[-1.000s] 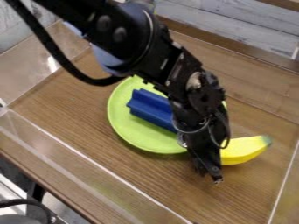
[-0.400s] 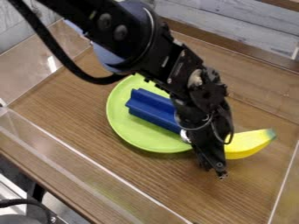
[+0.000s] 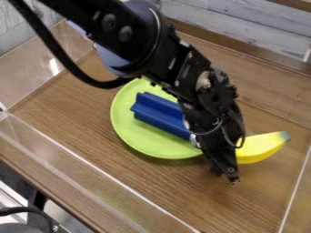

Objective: Put the banana in the green plate

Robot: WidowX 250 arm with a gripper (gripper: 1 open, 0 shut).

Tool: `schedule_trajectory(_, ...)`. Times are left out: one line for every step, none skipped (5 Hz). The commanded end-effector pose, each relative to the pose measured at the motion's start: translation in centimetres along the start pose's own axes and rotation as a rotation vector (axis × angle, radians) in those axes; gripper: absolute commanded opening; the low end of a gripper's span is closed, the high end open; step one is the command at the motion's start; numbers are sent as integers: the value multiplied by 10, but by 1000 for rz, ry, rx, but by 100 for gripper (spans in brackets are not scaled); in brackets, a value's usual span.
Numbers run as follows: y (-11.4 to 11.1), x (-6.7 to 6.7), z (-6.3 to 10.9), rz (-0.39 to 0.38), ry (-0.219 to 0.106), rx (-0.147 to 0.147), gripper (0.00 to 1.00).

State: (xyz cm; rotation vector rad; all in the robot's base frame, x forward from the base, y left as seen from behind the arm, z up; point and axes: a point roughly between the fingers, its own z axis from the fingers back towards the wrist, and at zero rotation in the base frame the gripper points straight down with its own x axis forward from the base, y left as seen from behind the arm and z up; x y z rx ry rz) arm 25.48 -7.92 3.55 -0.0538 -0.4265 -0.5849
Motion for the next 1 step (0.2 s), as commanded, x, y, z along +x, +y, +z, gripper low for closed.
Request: schedule_trajectory(4,12,7,5,-55,16,0)
